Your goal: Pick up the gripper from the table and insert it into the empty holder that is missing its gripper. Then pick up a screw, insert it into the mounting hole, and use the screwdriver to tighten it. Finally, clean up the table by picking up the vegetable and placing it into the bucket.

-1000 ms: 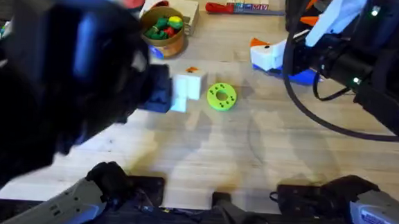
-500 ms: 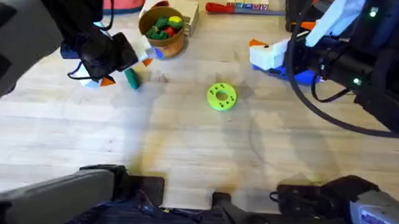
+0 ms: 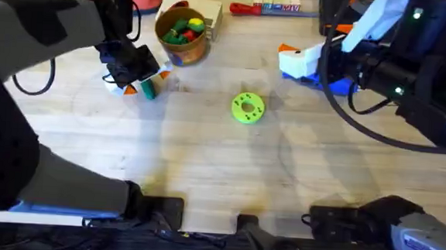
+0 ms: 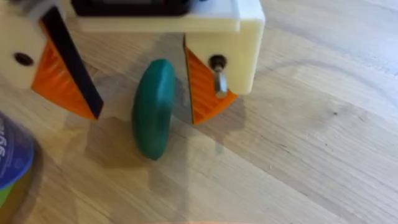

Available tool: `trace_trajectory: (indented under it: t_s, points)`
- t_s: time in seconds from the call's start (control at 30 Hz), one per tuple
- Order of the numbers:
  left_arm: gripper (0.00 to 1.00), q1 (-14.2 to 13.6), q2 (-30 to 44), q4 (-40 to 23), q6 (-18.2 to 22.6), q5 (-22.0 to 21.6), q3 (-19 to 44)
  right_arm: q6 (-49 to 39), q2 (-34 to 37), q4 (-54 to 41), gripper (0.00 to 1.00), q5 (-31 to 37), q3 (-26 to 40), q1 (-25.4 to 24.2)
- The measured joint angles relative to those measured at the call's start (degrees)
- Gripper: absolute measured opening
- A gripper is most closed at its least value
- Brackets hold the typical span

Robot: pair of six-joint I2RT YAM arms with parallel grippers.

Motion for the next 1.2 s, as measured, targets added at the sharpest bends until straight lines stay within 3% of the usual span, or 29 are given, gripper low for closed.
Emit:
trace_trajectory:
  t_s: [0.2, 0.33, 0.4, 0.43, 0.67, 0.9, 1.03, 1.2]
  points:
    - [0.678, 0.0, 0.5, 0.2, 0.2, -0.5, 0.0, 0.0, 0.0, 0.0, 0.991, 0.0, 0.0, 0.0]
    - [0.374, 0.0, 1.4, 0.2, 0.3, -0.8, 0.0, 0.0, 0.6, 0.1, 0.992, 0.0, 0.0, 0.0]
    - [0.115, 0.0, 1.6, 0.2, 0.5, -0.9, 0.2, 0.0, 1.1, 0.0, 0.991, 0.0, 0.0, 0.0]
    - [0.035, 0.0, 1.5, -0.2, 1.1, -1.0, 0.5, 0.0, 1.3, 0.0, 0.992, 0.0, 0.0, 0.0]
    - [0.026, -0.1, 1.9, -12.0, 1.7, -1.3, 4.2, 0.4, 1.4, 0.2, 0.991, 0.0, 0.0, 0.0]
    - [0.026, -0.1, 2.2, -23.8, 1.9, -0.2, 18.4, 0.4, 1.4, 1.1, 0.992, 0.0, 0.0, 0.0]
    - [0.026, -0.1, 2.2, -22.9, 1.9, 3.9, 25.6, 0.4, 1.4, 1.7, 0.991, 0.0, 0.0, 0.0]
    - [0.026, -1.4, 2.2, -13.9, 1.9, 9.0, 27.2, 0.4, 1.4, 2.0, 0.992, 0.0, 0.0, 0.0]
